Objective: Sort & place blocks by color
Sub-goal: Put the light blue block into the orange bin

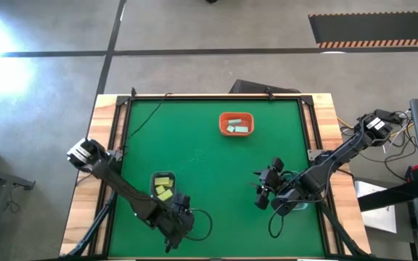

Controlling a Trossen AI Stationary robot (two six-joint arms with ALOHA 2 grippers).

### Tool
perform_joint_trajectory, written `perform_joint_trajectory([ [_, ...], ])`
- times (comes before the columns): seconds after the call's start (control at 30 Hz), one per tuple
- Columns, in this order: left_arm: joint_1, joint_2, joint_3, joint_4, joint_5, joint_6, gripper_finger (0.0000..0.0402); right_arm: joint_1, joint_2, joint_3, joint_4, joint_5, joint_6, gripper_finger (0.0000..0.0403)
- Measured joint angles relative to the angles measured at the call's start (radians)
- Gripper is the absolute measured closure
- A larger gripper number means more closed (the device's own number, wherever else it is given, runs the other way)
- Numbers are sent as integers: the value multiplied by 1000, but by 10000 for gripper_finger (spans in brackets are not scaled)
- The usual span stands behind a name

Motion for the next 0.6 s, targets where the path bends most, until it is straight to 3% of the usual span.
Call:
perform_joint_trajectory([
  [0.2,-20,90,22,1,2,-96,126,0,0,-1,0,0,-25,216],
  [0.6,-27,102,15,11,20,-160,130,0,0,-2,0,-4,-44,216],
])
